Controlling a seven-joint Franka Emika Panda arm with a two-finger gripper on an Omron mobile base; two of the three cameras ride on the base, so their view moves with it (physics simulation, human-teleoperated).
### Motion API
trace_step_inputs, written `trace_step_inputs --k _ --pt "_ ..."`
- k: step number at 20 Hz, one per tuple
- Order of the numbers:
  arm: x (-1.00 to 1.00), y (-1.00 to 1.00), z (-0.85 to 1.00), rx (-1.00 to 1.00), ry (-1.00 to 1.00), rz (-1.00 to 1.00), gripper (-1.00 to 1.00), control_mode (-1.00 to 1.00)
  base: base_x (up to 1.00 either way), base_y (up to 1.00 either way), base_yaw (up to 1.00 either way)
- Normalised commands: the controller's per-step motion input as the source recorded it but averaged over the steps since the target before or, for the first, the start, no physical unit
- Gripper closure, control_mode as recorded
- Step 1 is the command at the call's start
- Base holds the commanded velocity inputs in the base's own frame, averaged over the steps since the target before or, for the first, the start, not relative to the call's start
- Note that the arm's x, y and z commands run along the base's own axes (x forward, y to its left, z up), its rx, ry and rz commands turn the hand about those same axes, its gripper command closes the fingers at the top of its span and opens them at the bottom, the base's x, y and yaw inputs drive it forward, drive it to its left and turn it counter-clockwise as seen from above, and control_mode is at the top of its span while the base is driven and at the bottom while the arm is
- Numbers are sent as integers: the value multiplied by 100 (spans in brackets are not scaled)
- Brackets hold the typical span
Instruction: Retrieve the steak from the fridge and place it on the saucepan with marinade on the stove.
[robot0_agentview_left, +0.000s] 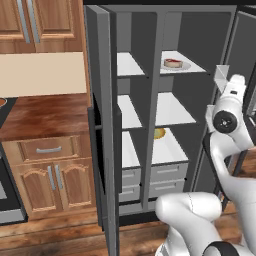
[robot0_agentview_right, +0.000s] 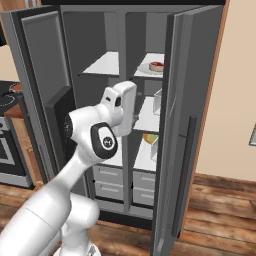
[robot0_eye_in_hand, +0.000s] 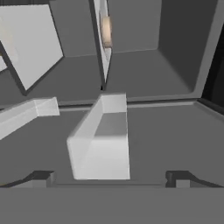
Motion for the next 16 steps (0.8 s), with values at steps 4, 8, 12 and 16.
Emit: trace_step_inputs --k 4,8,12,16 --pt "37 -17 0 -1 0 -15 -100 -100 0 0 0" --pt "41 -3 0 -2 1 -14 -100 -100 0 0 0" --pt "26 -7 -1 -3 0 -14 -100 -100 0 0 0" --pt "22 -6 -4 -2 0 -13 -100 -100 0 0 0"
